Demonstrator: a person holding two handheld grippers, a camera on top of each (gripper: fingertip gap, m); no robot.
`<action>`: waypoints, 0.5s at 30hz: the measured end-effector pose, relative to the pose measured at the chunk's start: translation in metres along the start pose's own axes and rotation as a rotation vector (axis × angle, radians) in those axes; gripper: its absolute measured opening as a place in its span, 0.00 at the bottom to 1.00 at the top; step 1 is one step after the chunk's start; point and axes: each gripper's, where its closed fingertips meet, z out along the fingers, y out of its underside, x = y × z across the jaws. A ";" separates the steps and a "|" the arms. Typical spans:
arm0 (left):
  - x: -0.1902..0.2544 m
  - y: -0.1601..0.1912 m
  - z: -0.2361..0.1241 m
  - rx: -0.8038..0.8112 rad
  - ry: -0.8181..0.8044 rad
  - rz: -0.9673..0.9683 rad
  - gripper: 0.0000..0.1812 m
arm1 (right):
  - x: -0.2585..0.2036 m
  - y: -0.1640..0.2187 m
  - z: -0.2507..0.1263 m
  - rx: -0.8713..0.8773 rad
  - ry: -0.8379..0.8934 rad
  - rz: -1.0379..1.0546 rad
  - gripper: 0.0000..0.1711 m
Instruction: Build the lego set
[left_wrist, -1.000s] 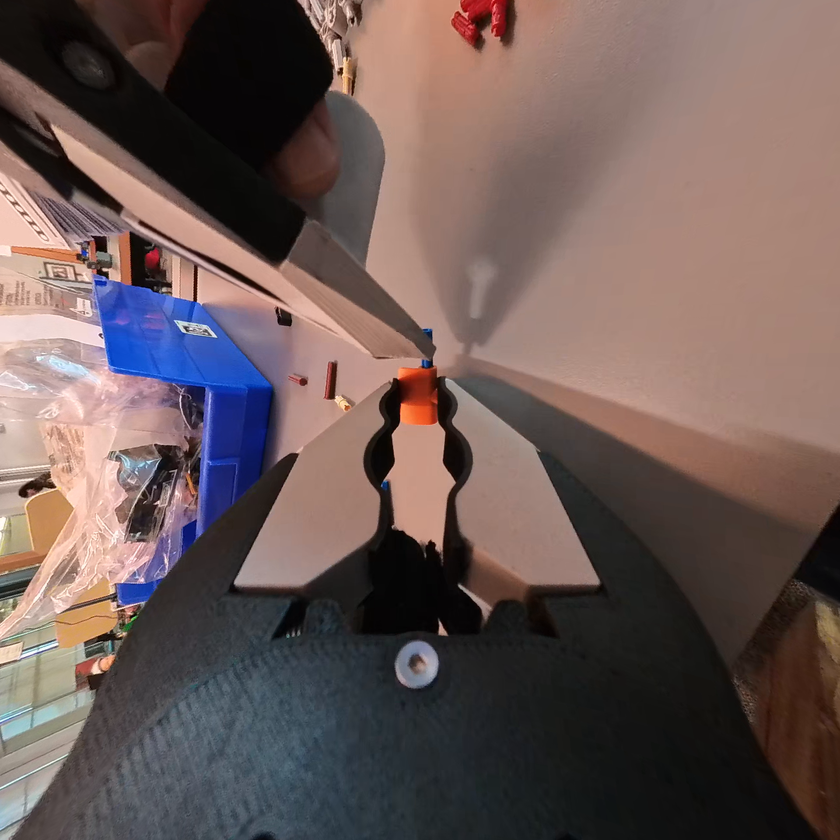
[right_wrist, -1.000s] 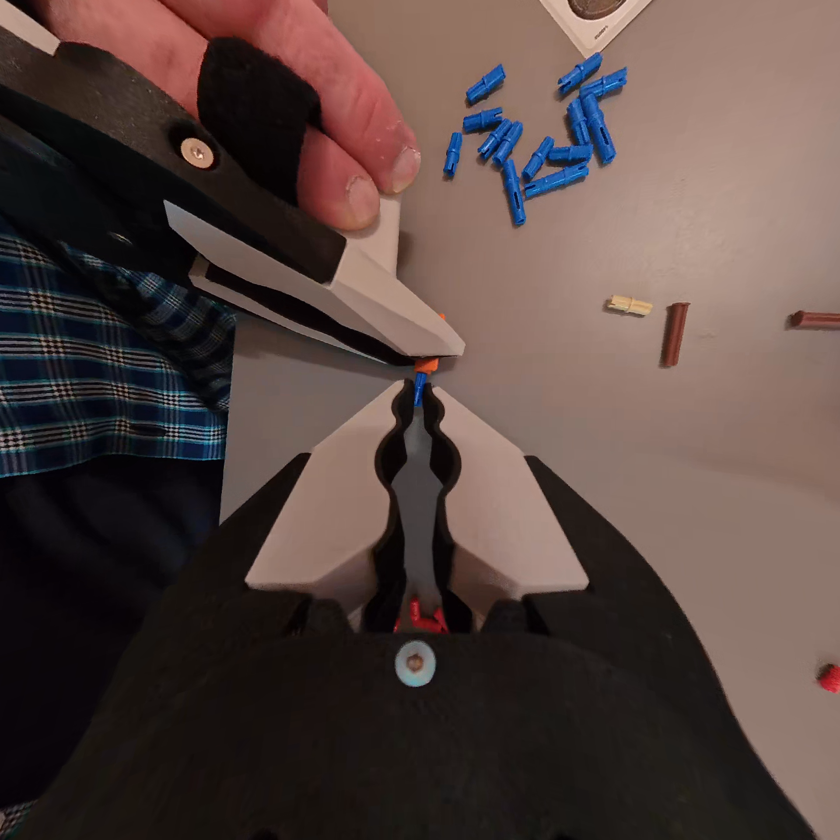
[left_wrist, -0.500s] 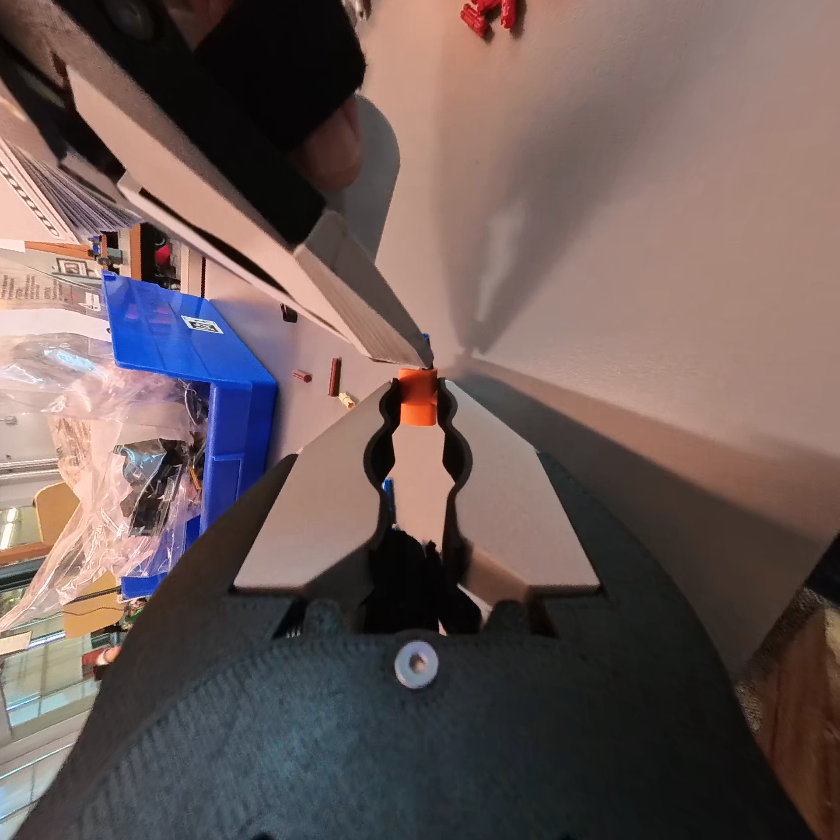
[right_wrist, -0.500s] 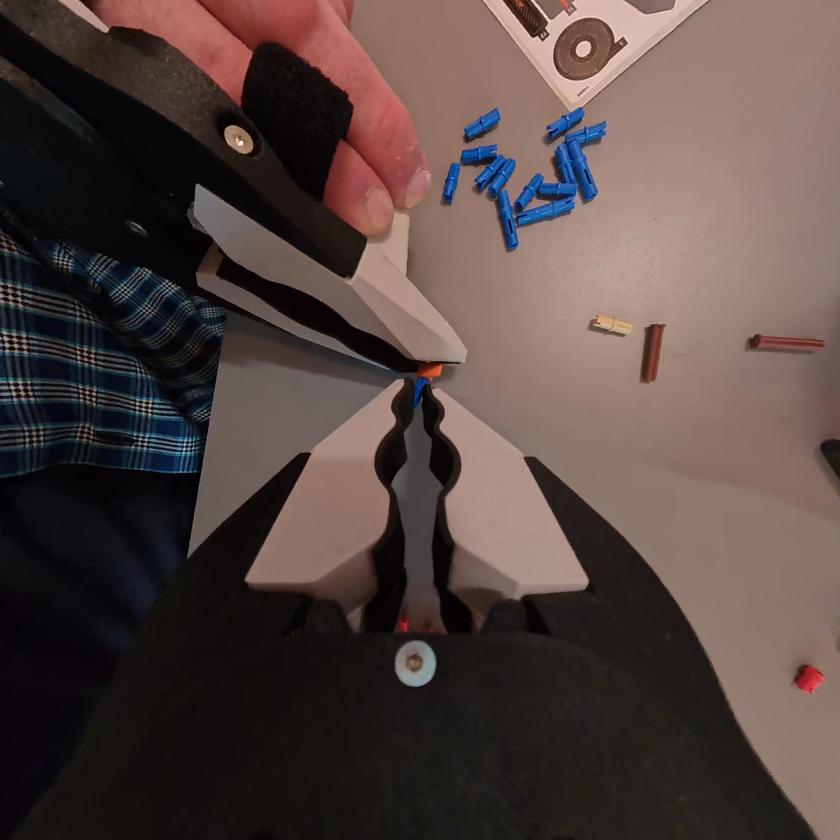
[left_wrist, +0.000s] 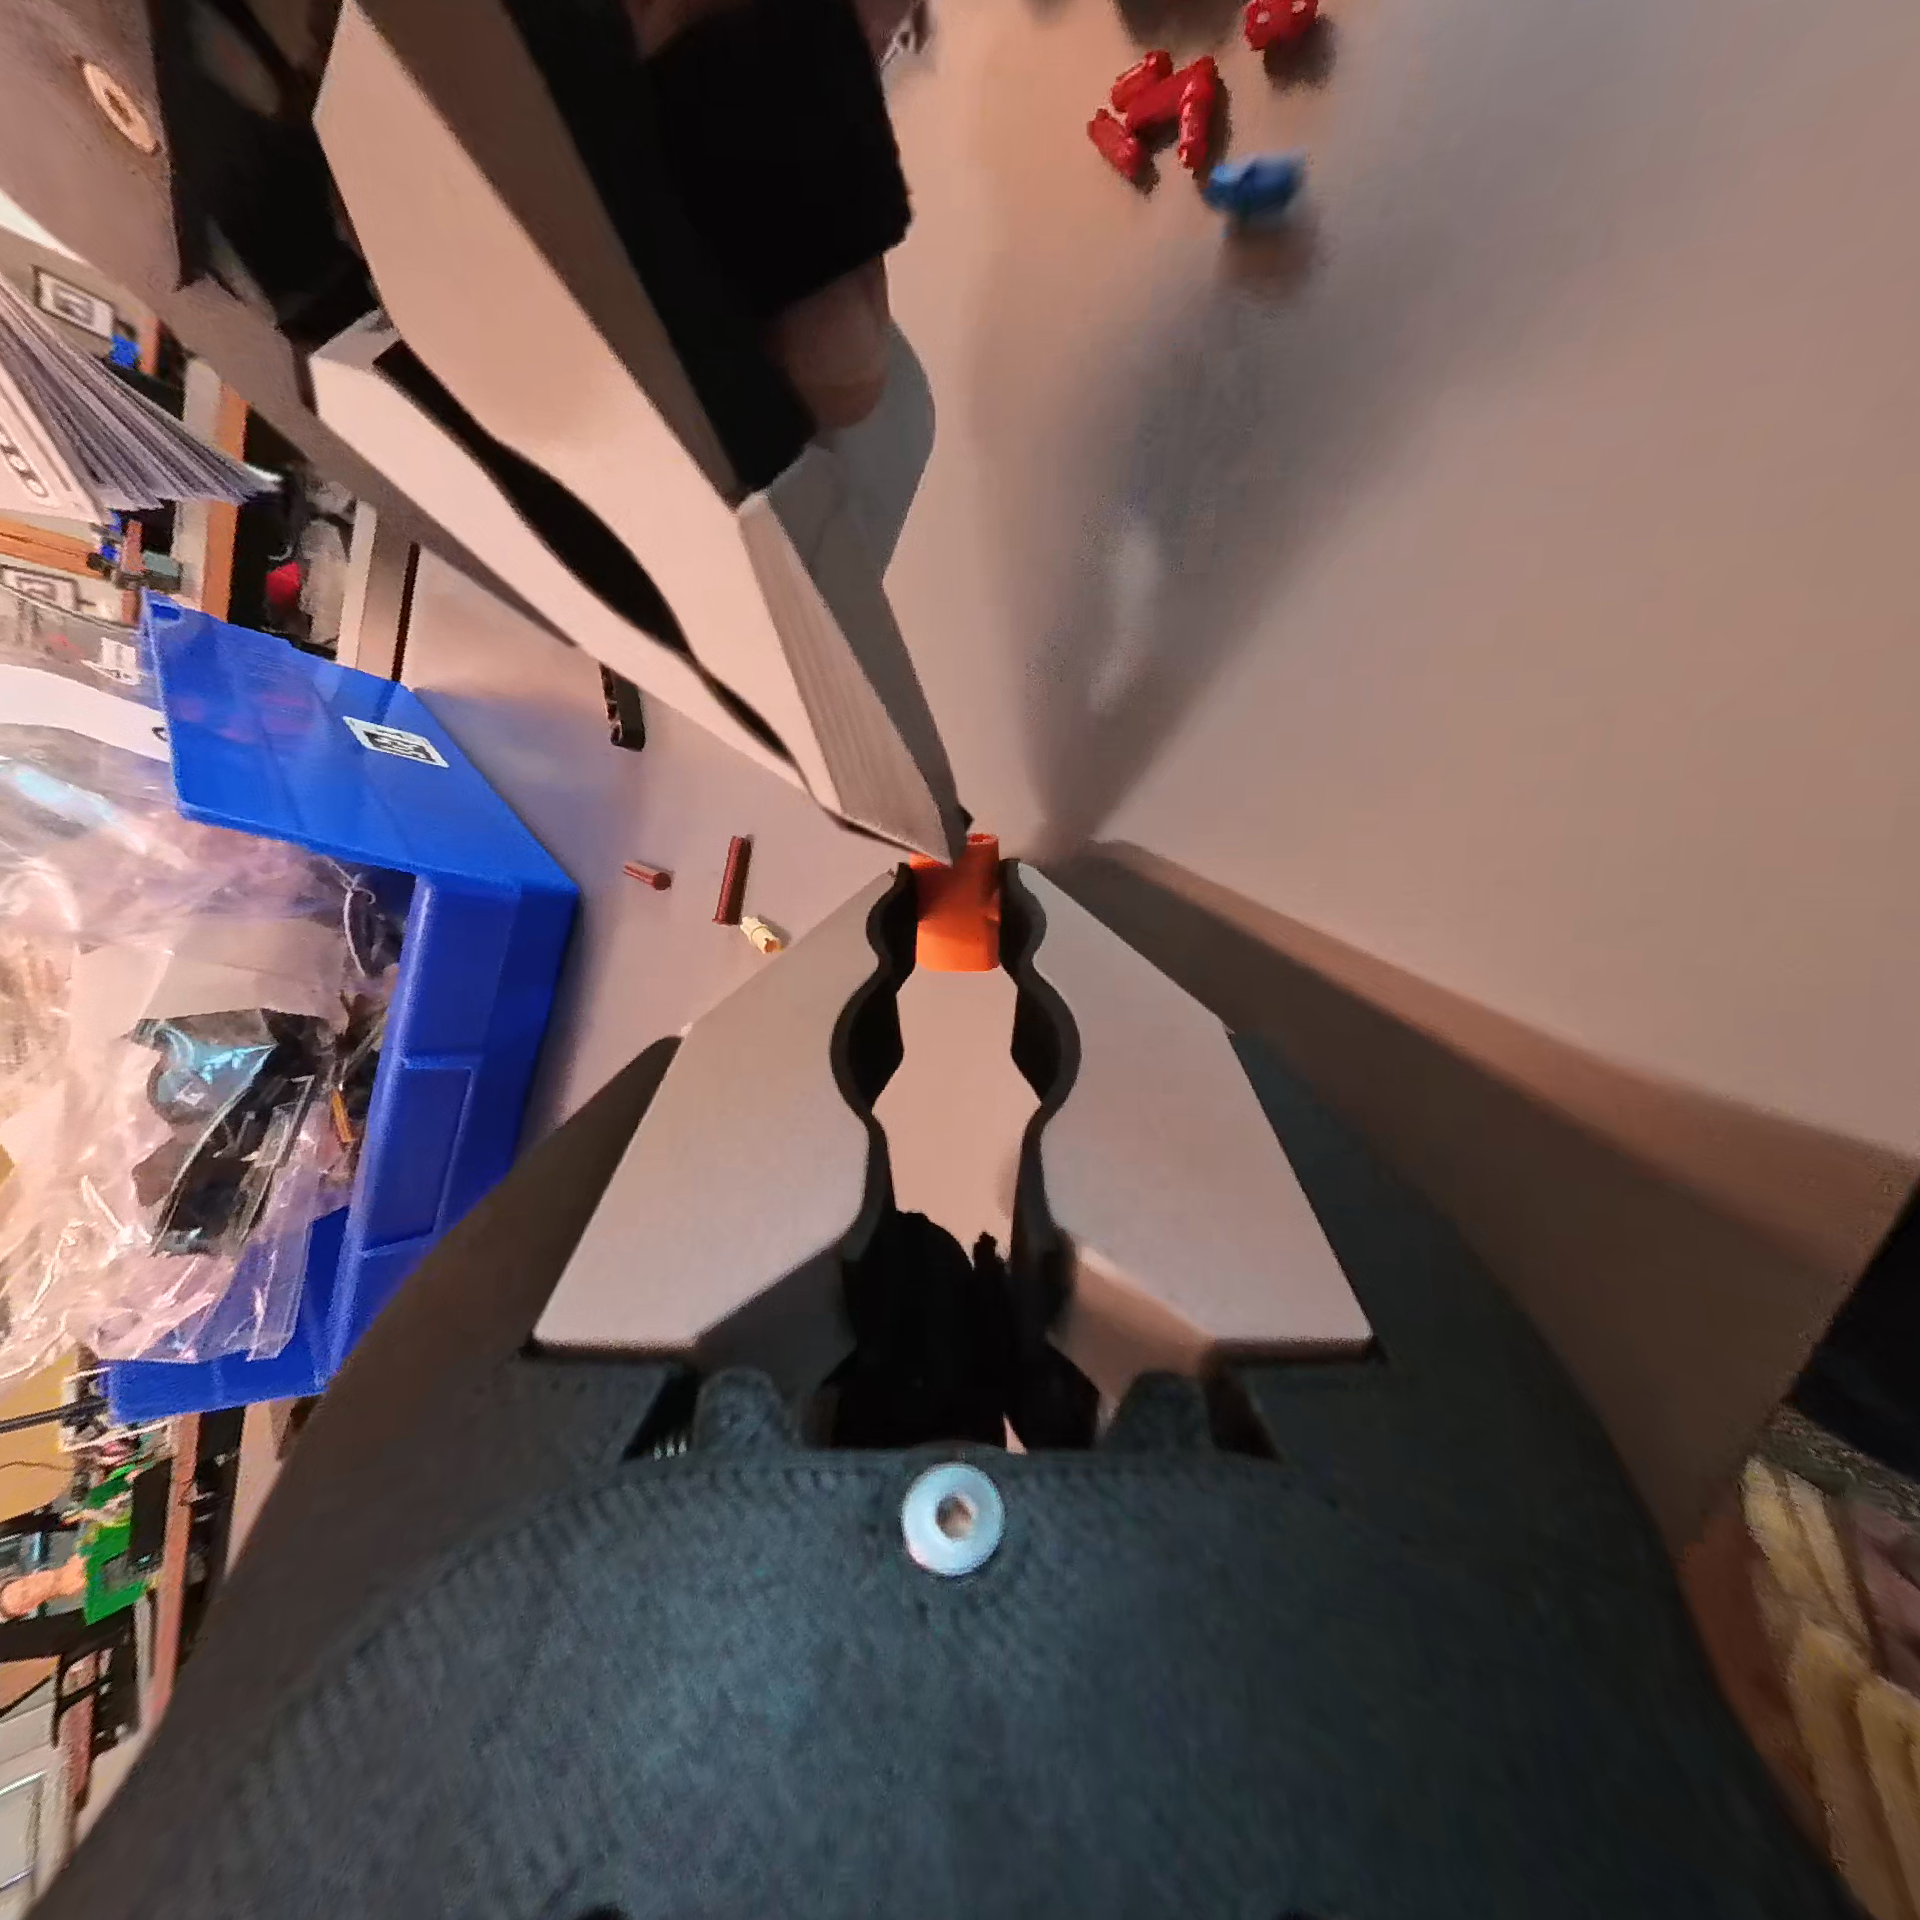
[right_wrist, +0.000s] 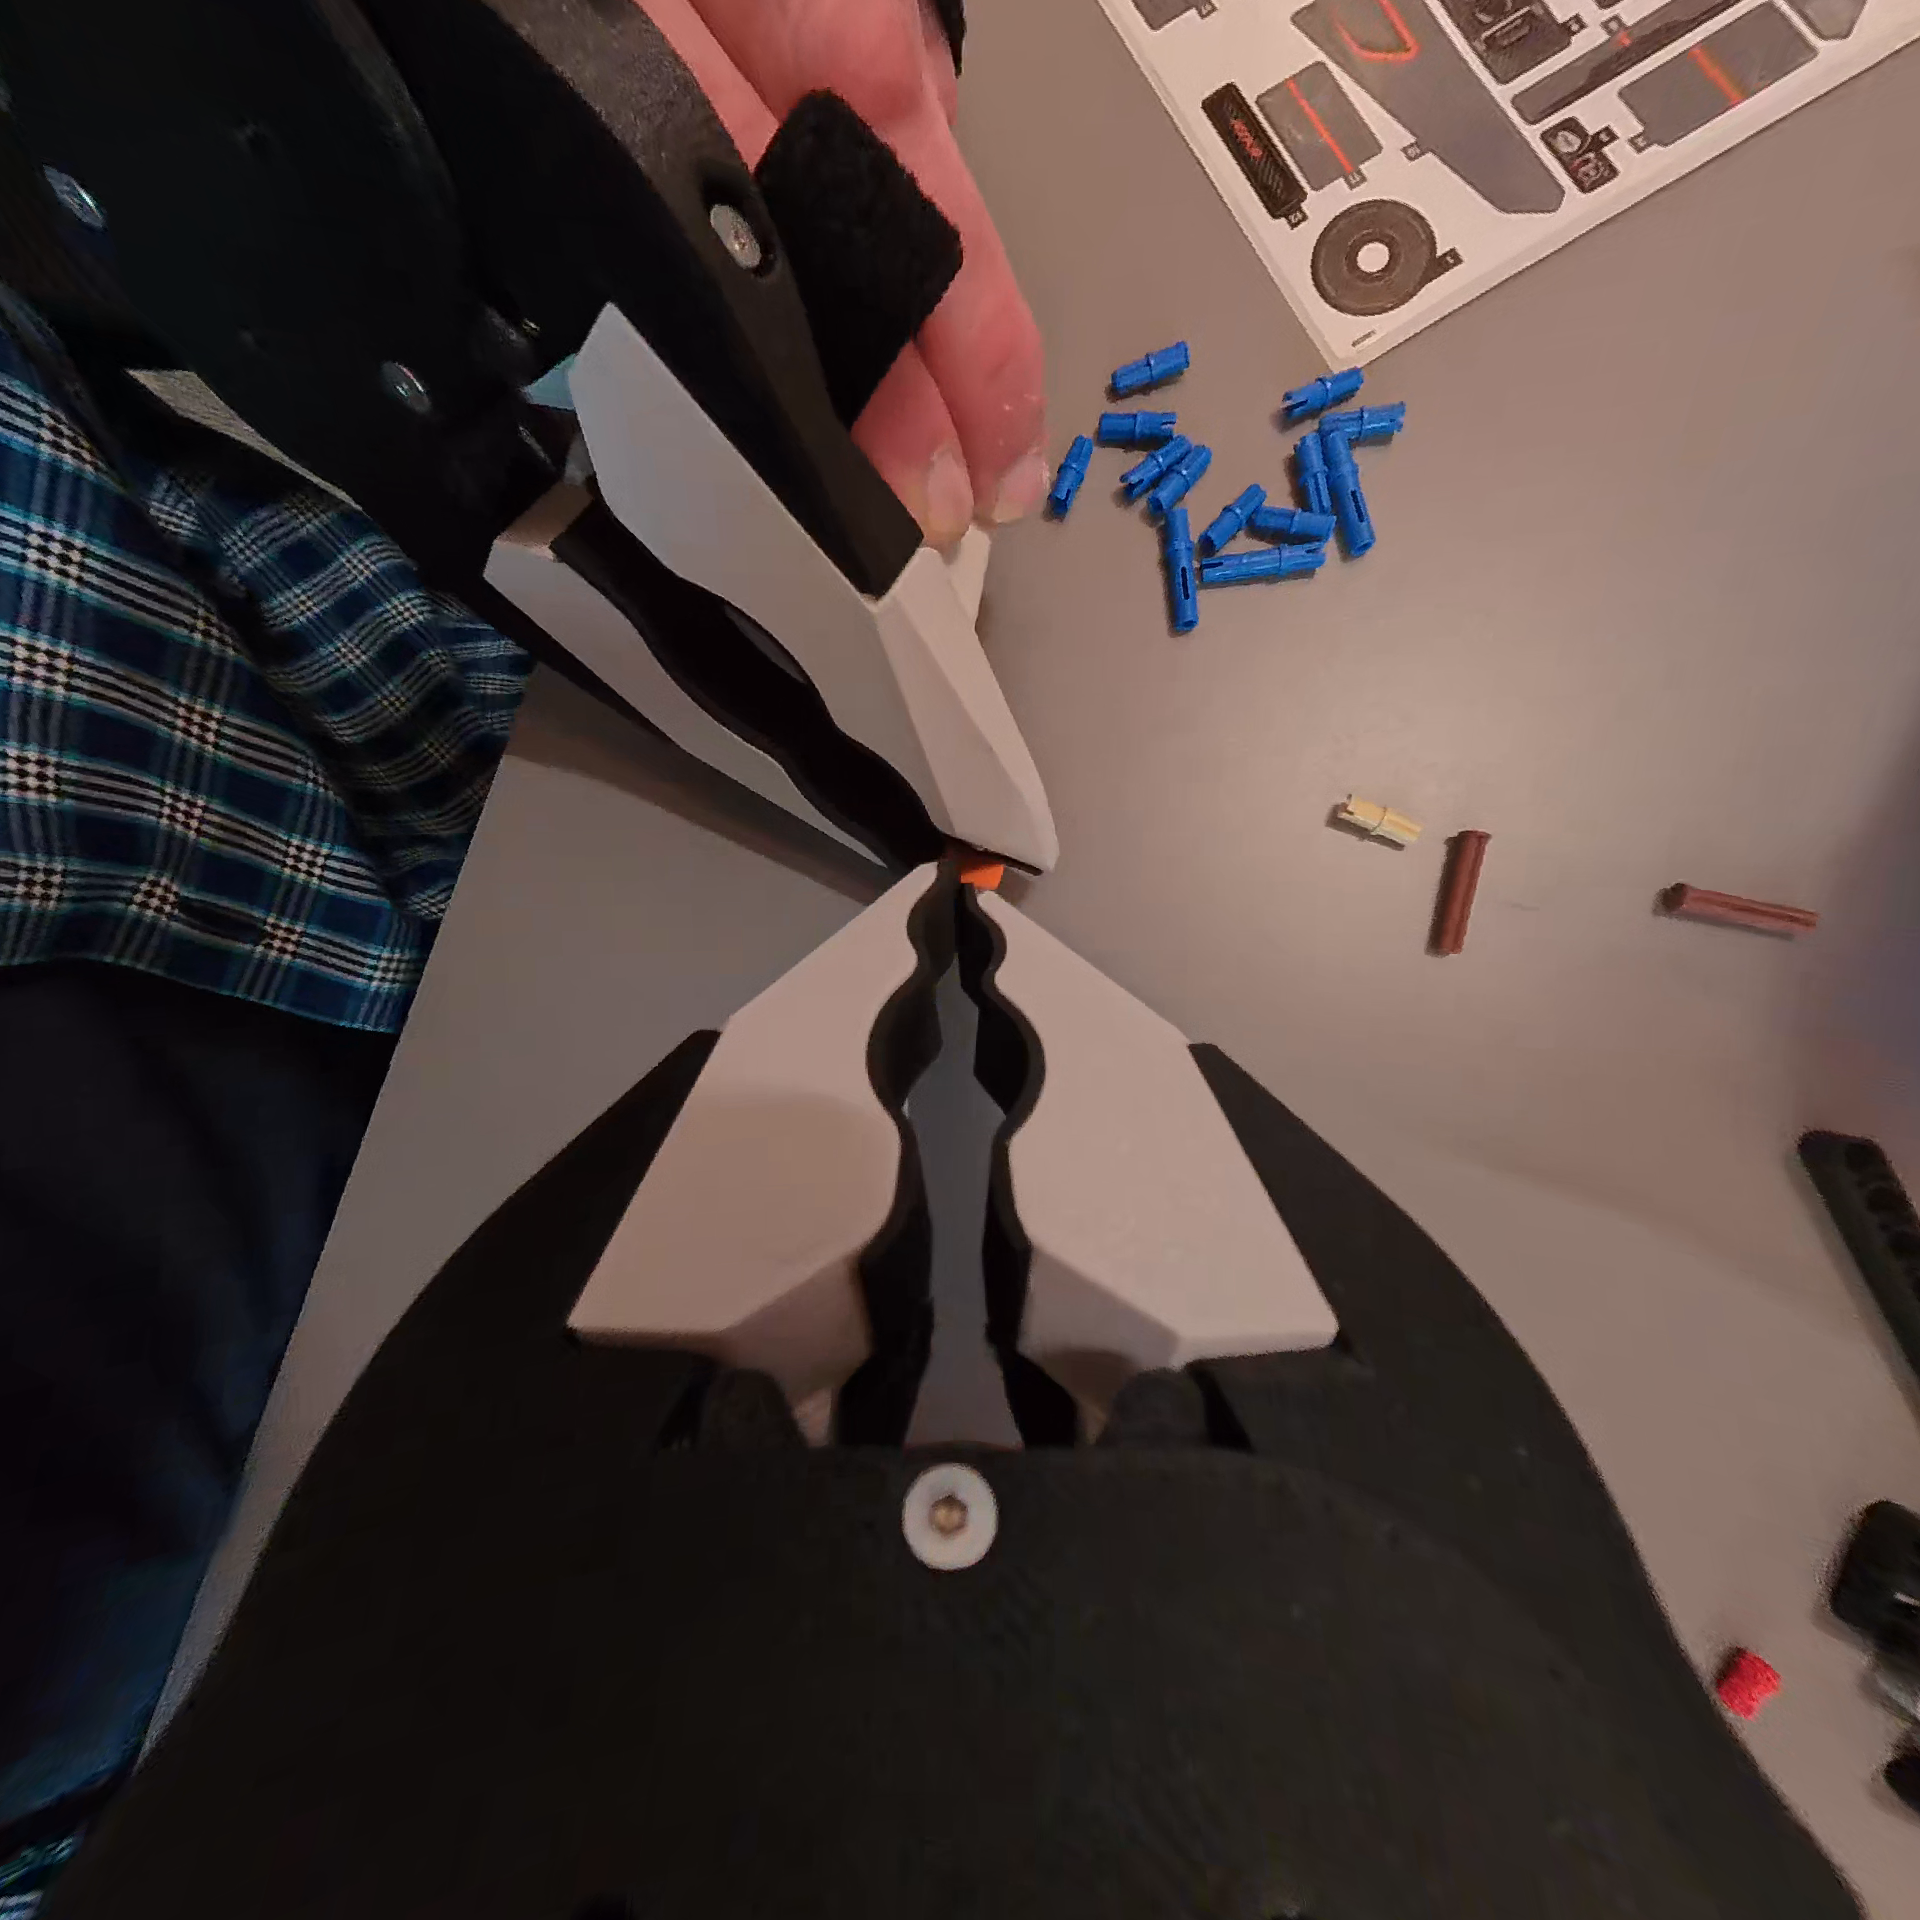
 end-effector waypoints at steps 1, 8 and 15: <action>0.000 -0.001 0.001 0.003 0.001 0.000 0.08 | 0.000 0.001 -0.001 -0.005 -0.013 0.008 0.00; -0.001 -0.005 0.003 0.009 0.021 -0.035 0.08 | -0.002 0.020 -0.041 -0.069 0.020 0.038 0.06; 0.001 -0.012 0.005 0.019 0.060 -0.044 0.08 | -0.043 0.076 -0.080 -0.183 -0.004 0.012 0.05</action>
